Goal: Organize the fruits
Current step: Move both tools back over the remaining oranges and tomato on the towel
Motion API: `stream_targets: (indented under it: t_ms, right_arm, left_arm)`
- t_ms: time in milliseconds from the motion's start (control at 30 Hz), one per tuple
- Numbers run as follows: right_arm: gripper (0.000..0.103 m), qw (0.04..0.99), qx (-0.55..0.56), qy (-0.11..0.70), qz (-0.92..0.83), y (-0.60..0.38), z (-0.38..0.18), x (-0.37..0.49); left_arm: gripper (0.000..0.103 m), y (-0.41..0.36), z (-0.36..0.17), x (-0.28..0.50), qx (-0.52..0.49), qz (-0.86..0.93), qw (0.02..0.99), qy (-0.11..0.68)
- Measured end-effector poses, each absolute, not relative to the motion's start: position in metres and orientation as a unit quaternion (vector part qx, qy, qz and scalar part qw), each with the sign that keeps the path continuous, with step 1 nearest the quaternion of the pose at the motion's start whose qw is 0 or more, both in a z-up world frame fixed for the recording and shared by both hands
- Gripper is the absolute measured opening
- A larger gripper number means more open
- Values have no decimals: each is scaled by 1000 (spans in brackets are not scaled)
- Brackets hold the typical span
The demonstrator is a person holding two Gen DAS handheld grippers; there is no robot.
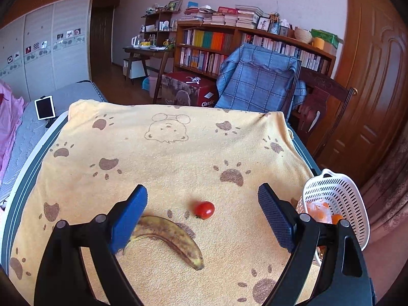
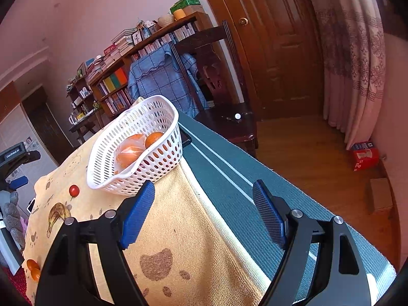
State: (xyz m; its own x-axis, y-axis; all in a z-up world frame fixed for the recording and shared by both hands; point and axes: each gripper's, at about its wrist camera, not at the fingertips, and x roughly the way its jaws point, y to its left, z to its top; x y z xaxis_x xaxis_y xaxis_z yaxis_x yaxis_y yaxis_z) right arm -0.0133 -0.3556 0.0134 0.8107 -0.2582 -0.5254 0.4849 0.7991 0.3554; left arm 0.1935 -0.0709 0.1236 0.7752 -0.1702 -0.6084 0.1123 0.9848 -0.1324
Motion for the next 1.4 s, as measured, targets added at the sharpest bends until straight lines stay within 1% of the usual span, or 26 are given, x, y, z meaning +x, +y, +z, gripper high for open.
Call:
stream_targets:
  t_ms: [433, 633, 900, 967, 1100, 1167, 1233, 1333, 1400]
  right_arm:
    - [80, 916, 234, 246, -213, -353, 14, -5]
    - [80, 915, 231, 251, -217, -353, 13, -3]
    - [80, 914, 227, 251, -221, -352, 12, -3]
    - [80, 915, 225, 251, -223, -351, 13, -3]
    - [80, 915, 224, 250, -224, -352, 13, -4]
    - [80, 915, 223, 250, -224, -352, 13, -5]
    - [80, 915, 221, 249, -225, -352, 14, -5]
    - [80, 917, 216, 247, -227, -351, 15, -7]
    - [80, 918, 211, 245, -229, -349, 16, -7]
  left_arm:
    - [88, 78, 110, 157, -43, 49, 941, 332]
    - [88, 107, 89, 126, -29, 60, 935, 349]
    - [87, 114, 59, 94, -37, 54, 922, 382]
    - [86, 111, 54, 90, -37, 49, 920, 387]
    - [78, 106, 39, 86, -39, 37, 912, 407]
    - [78, 105, 36, 84, -50, 22, 911, 410]
    - [70, 102, 36, 83, -56, 11, 911, 409]
    - [64, 97, 33, 83, -62, -6, 910, 410]
    - [63, 95, 30, 82, -65, -15, 909, 411]
